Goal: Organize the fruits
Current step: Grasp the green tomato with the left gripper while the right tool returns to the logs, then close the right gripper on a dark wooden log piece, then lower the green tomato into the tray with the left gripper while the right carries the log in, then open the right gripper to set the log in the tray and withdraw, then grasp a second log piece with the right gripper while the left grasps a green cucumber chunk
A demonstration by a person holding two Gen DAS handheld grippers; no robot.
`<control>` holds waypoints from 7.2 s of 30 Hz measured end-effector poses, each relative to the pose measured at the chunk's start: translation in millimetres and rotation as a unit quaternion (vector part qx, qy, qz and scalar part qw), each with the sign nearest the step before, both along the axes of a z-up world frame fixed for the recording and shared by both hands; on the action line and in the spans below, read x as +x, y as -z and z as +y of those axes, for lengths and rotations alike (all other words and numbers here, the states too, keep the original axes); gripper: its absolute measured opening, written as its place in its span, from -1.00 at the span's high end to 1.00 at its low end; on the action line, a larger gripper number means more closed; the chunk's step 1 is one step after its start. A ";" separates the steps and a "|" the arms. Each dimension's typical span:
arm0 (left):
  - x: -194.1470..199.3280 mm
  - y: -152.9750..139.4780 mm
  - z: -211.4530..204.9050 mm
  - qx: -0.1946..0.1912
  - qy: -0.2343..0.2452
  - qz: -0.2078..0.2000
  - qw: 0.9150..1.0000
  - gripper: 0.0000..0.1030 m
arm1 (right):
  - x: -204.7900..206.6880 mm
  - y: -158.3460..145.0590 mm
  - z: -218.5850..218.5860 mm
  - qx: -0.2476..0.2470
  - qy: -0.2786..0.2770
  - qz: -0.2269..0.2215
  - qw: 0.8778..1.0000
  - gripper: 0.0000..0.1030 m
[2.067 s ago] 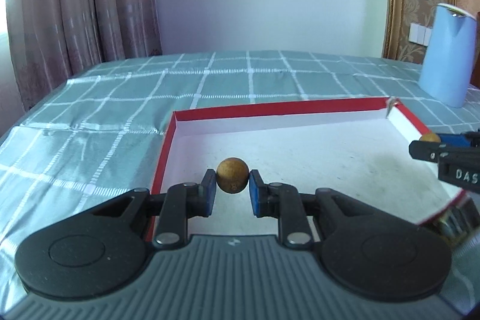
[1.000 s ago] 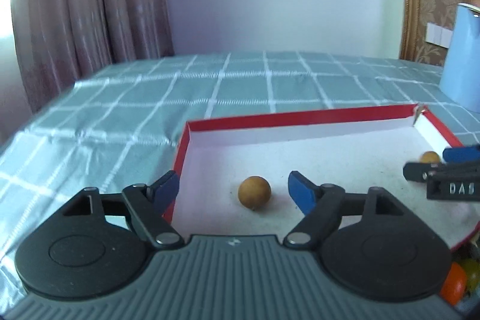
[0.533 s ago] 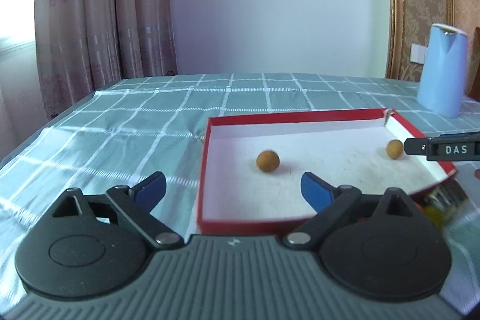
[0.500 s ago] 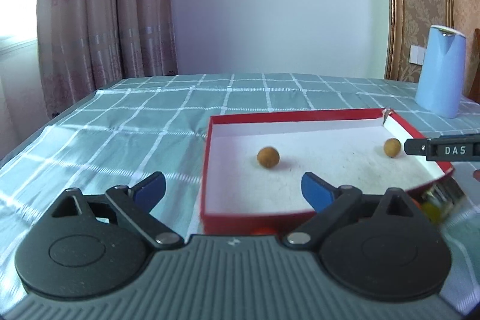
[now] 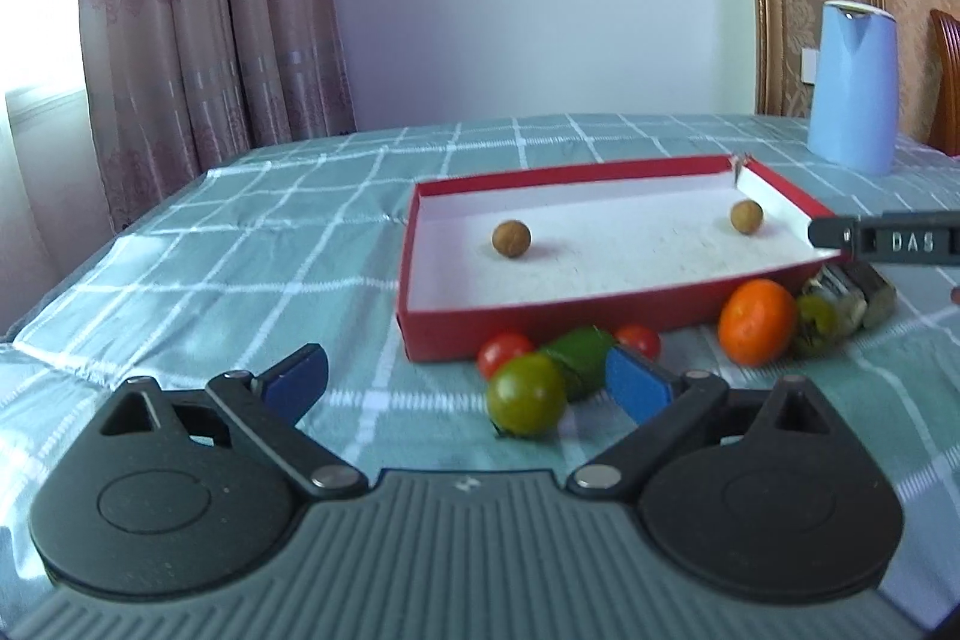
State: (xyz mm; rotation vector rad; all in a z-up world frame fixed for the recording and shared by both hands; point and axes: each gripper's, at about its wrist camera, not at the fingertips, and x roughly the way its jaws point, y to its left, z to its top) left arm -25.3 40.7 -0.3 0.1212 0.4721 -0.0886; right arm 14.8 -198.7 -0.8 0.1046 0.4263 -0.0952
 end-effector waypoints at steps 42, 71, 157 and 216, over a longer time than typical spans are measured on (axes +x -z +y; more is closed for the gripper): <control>12.6 30.0 -4.1 -0.023 0.041 0.031 0.998 0.43 | -57.5 23.3 -50.1 0.047 0.015 0.048 0.998 -0.56; 13.5 30.5 -0.1 -0.034 0.048 0.035 0.998 0.42 | -20.8 23.5 -50.0 0.135 -0.039 0.067 0.988 0.38; 133.1 19.0 -34.4 -0.037 0.003 0.087 0.996 -0.62 | 86.1 7.2 15.8 -0.009 -0.044 0.078 0.996 0.20; 66.6 6.9 1.2 -0.097 0.035 0.004 0.995 -1.00 | -1.2 15.5 5.1 0.002 -0.064 0.046 0.997 0.38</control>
